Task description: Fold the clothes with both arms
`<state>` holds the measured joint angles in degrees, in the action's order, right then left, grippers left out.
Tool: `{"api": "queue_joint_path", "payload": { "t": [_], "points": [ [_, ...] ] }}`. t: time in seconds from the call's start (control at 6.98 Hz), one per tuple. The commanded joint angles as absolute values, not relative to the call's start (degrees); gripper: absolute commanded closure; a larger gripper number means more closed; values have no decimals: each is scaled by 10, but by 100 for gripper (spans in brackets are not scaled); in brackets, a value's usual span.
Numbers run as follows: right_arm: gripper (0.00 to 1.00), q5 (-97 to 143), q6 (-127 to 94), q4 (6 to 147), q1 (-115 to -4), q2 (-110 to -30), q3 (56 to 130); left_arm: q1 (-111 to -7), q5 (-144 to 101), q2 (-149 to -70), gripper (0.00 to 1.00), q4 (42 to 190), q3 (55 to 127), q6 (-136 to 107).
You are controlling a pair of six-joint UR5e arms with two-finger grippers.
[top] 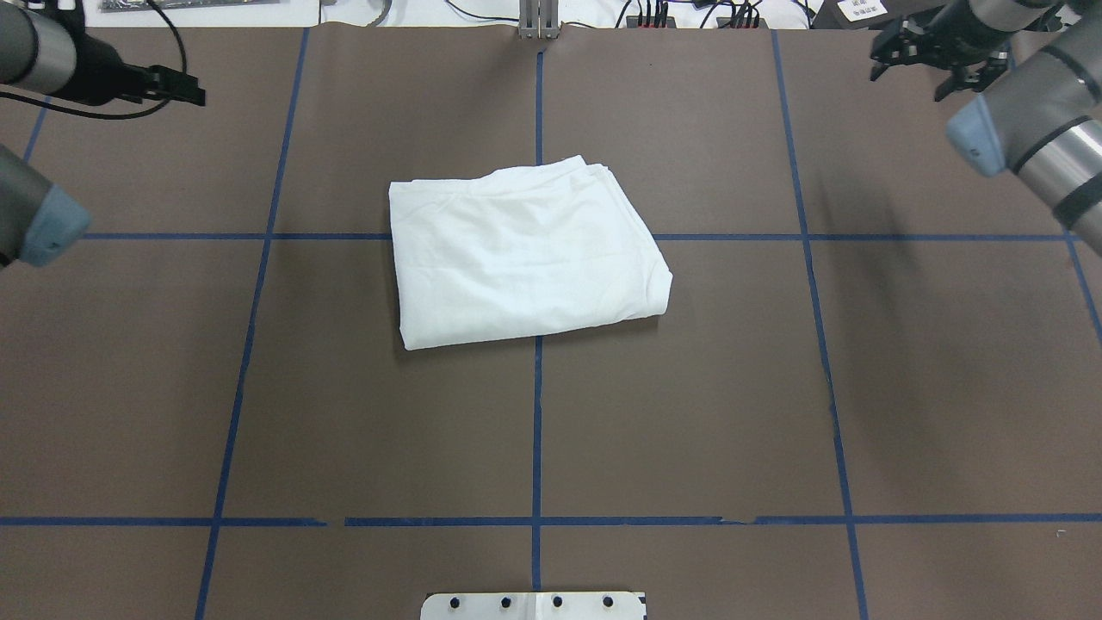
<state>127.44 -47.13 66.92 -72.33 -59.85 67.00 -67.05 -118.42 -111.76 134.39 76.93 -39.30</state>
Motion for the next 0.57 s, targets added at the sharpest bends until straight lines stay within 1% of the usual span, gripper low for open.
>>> {"api": "queue_joint_path", "payload": {
  "t": [0.0,0.14,0.29,0.43],
  "points": [
    [0,1305,-221,766,-816,-661,699,-759,-1233,-1069,0,1336,759,-181],
    [0,1304,-98,876,-835,-660,718,-779,-1268,-1050,0,1327,757,-118],
    [0,1304,-33,983,-836,-661,757,-803,-1327,-1048,0,1311,764,-106],
    [0,1303,-30,999,-839,-692,806,-829,-1343,-1048,0,1242,793,-103]
  ]
}}
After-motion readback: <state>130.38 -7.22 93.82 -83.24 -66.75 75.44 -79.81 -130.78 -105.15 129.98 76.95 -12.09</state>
